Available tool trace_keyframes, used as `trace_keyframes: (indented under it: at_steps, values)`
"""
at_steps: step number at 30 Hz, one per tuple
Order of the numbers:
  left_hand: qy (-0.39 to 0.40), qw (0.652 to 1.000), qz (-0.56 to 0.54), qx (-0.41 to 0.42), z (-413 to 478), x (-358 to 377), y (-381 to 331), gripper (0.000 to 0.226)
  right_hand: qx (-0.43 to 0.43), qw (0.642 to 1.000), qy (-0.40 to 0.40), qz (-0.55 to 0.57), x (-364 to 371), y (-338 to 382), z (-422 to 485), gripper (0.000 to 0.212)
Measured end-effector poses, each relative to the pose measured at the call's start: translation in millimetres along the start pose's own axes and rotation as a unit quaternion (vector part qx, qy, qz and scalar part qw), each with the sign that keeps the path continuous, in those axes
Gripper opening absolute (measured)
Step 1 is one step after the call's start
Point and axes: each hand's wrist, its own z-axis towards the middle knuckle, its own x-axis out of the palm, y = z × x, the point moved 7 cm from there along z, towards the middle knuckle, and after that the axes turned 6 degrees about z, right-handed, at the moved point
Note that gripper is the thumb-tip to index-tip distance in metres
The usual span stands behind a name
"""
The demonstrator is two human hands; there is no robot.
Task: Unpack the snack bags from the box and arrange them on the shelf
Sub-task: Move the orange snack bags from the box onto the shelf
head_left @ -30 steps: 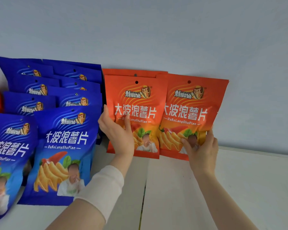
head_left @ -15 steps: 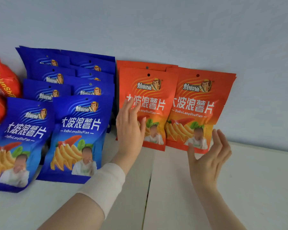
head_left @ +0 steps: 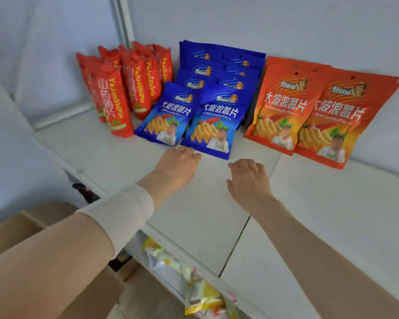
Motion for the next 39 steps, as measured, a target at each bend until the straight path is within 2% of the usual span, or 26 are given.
trace_keyframes:
  at_steps: [7, 13, 17, 20, 23, 28, 31, 33, 35, 37, 38, 39]
  values:
    - [0.099, 0.986, 0.012, -0.13, -188, 59, 119, 0.029, -0.183, 0.983, 0.0, 0.011, 0, 204, -22, 0.042]
    - [0.18, 0.942, -0.044, -0.281, -362, 138, 223, 0.032, -0.321, 0.946, 0.022, 0.03, 29, 401, -39, 0.037]
    - [0.25, 0.888, -0.088, -0.377, -487, 211, 257, 0.031, -0.396, 0.914, 0.078, 0.042, 85, 520, -71, 0.038]
    - [0.314, 0.837, -0.111, -0.434, -567, 264, 261, 0.029, -0.431, 0.891, 0.138, 0.018, 138, 579, -91, 0.038]
    - [0.383, 0.789, -0.147, -0.458, -623, 309, 248, 0.037, -0.451, 0.87, 0.197, -0.037, 185, 611, -108, 0.038]
    - [0.421, 0.709, -0.231, -0.517, -664, 370, 218, 0.035, -0.442, 0.848, 0.28, -0.086, 259, 629, -110, 0.04]
    - [0.437, 0.622, -0.32, -0.566, -672, 404, 186, 0.035, -0.403, 0.849, 0.333, -0.077, 294, 622, -105, 0.05]
    - [0.423, 0.535, -0.393, -0.617, -671, 428, 168, 0.04, -0.364, 0.848, 0.382, -0.059, 323, 616, -101, 0.049]
    - [0.345, 0.402, -0.475, -0.703, -667, 455, 158, 0.047, -0.319, 0.851, 0.416, -0.037, 356, 612, -92, 0.046]
    - [0.228, 0.258, -0.523, -0.78, -667, 491, 156, 0.051, -0.251, 0.862, 0.441, -0.016, 393, 607, -79, 0.056]
    - [0.183, 0.201, -0.518, -0.811, -670, 509, 155, 0.056, -0.216, 0.867, 0.449, -0.01, 411, 604, -74, 0.064]
    - [0.149, 0.161, -0.503, -0.836, -674, 528, 154, 0.062, -0.18, 0.874, 0.451, 0.001, 429, 600, -70, 0.073]
